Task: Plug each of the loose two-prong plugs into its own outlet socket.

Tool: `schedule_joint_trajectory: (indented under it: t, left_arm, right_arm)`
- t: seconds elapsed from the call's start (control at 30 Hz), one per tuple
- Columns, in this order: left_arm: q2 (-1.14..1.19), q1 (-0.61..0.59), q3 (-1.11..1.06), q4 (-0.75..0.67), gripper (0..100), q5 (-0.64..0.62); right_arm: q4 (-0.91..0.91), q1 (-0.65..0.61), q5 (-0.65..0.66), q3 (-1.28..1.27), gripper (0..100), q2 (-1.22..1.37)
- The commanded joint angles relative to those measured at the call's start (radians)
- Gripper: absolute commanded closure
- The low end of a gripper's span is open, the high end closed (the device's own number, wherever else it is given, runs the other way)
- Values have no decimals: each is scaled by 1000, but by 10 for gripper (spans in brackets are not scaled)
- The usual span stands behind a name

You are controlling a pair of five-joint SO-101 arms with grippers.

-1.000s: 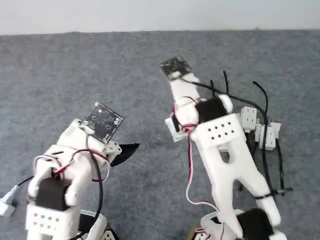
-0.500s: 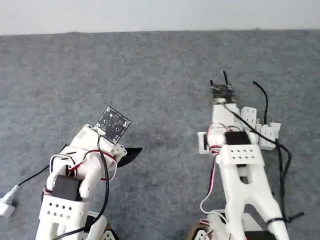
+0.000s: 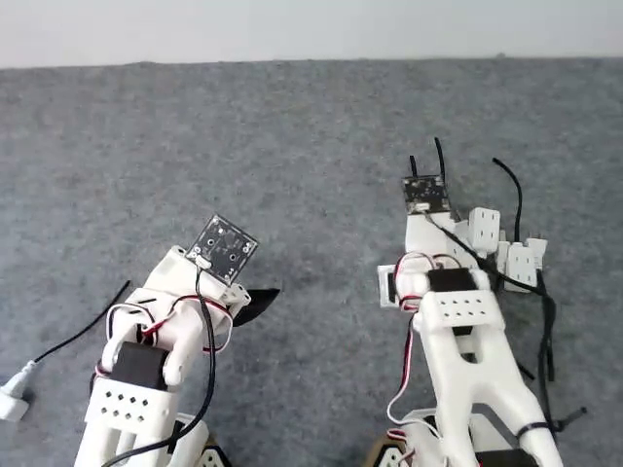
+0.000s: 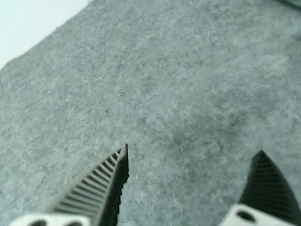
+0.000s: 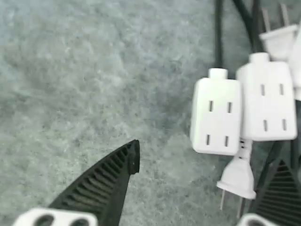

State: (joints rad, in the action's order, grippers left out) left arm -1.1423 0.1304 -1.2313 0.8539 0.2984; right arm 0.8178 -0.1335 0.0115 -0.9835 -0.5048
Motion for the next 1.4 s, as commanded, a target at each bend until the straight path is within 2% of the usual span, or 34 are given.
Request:
schedule_joint_trajectory:
  t: [0.0, 0.27, 0.4, 0.67, 1.0, 1.1, 1.23, 1.27, 1.37]
  left_arm:
    - [-14, 2, -13, -61, 610, -20]
    - [-14, 0, -24, -72, 610, -15]
    - [-14, 0, -24, -72, 610, -15]
    - [-14, 0, -25, -72, 610, -15]
    - [-14, 0, -31, -72, 610, -15]
    - [-14, 0, -31, -72, 610, -15]
    - [-14, 0, -31, -72, 610, -15]
    - [-14, 0, -31, -72, 610, -15]
    - [-14, 0, -31, -72, 610, -15]
  right_arm:
    - [-36, -42, 25, 8, 597, -38]
    - [-97, -8, 25, 51, 597, 48]
    - [-24, 51, 23, 187, 597, 217]
    - [58, 64, 18, 410, 597, 513]
    - [59, 73, 17, 431, 604, 565]
    - [70, 73, 17, 427, 690, 565]
    - [79, 74, 17, 427, 883, 565]
    - [79, 77, 17, 427, 909, 565]
    - [87, 99, 17, 427, 901, 565]
